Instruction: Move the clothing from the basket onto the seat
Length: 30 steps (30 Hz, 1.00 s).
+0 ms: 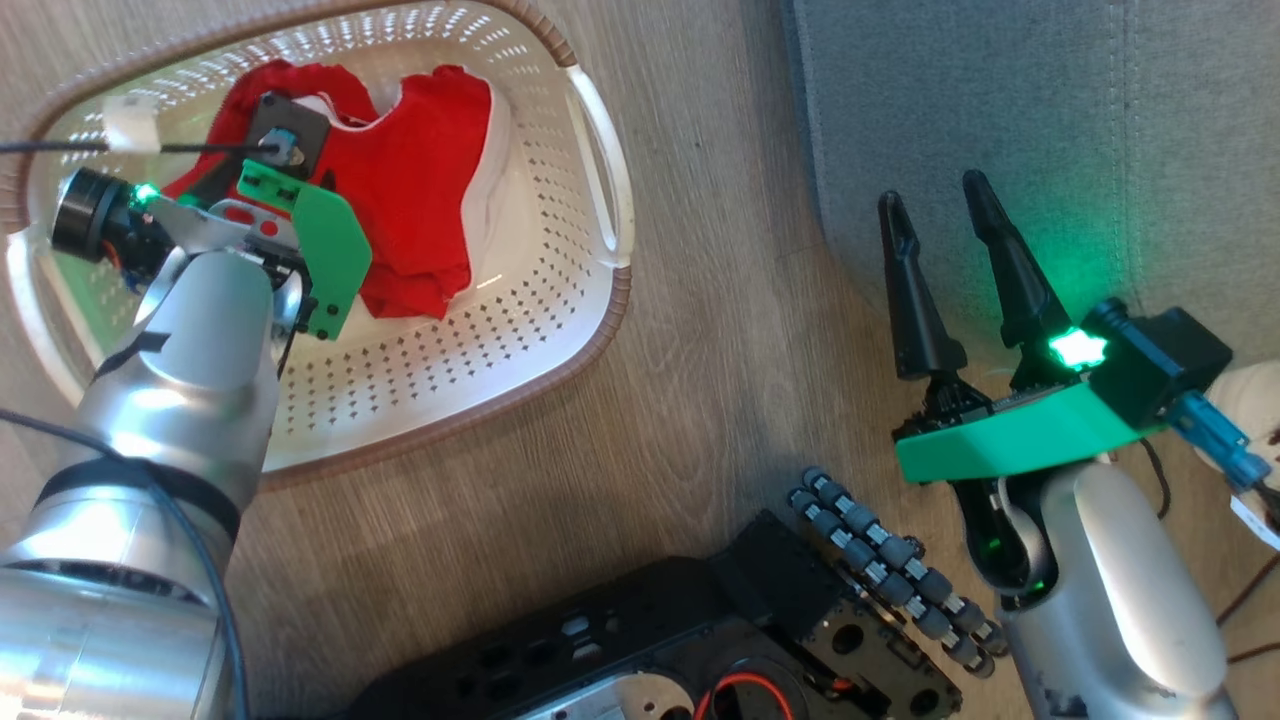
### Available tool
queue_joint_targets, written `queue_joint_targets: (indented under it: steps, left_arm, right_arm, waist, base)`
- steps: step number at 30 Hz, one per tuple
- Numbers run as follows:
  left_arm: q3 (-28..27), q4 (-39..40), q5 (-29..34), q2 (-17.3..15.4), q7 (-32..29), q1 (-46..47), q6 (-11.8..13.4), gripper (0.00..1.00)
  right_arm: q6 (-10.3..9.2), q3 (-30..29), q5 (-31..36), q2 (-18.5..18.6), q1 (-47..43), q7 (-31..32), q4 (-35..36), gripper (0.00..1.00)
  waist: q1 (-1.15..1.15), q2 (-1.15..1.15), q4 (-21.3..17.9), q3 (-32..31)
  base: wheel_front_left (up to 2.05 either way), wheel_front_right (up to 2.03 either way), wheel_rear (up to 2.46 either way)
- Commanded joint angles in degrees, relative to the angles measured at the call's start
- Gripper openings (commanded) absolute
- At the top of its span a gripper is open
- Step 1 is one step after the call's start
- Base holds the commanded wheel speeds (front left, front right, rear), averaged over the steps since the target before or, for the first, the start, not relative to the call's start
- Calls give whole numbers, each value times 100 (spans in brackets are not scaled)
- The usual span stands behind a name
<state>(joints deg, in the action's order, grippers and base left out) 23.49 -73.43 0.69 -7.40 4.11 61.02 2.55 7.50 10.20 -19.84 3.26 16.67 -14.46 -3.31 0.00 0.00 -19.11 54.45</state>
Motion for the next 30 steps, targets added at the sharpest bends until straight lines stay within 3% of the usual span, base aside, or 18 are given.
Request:
queue_joint_targets:
  steps: [1, 6, 10, 24, 25, 26, 27, 30]
  left_arm:
    - [-25, 6, 54, -148, -204, -52, 87, 100]
    - [81, -32, 106, -188, -843, 2, 84, 100]
    - [250, -46, 184, -242, -1347, 63, -65, 100]
    - [416, -52, 143, -289, -1770, 160, -107, 100]
    - [407, -52, 115, -288, -1796, 159, -127, 95]
    - [389, -52, 77, -284, -1805, 159, -152, 26]
    - [382, -52, 44, -276, -1771, 161, -209, 0]
    - [417, -52, 23, -278, -1699, 152, -251, 0]
  right_arm:
    - [-1, 142, -57, -36, -155, -54, 168, 100]
    - [-1, 196, -82, -37, -153, -54, 204, 100]
    - [-1, 237, -100, -37, -161, -54, 256, 100]
    - [-1, 266, -150, -38, -196, -54, 316, 100]
    - [-1, 268, -147, -38, -190, -54, 308, 100]
    - [-1, 271, -143, -38, -182, -54, 299, 100]
    - [-1, 271, -142, -38, -172, -54, 294, 100]
    - [-1, 255, -154, -38, -146, -54, 289, 100]
  waist:
    - [0, 0, -20, 26]
    - [0, 0, -42, 57]
    - [0, 0, -62, 104]
    - [0, 0, -73, 193]
    - [0, 0, -74, 196]
    - [0, 0, -75, 197]
    - [0, 0, -76, 196]
    - [0, 0, -68, 187]
  base:
    - [0, 0, 0]
    - [0, 0, 0]
    - [0, 0, 0]
    - [0, 0, 0]
    - [0, 0, 0]
    - [0, 0, 0]
    - [0, 0, 0]
    - [0, 0, 0]
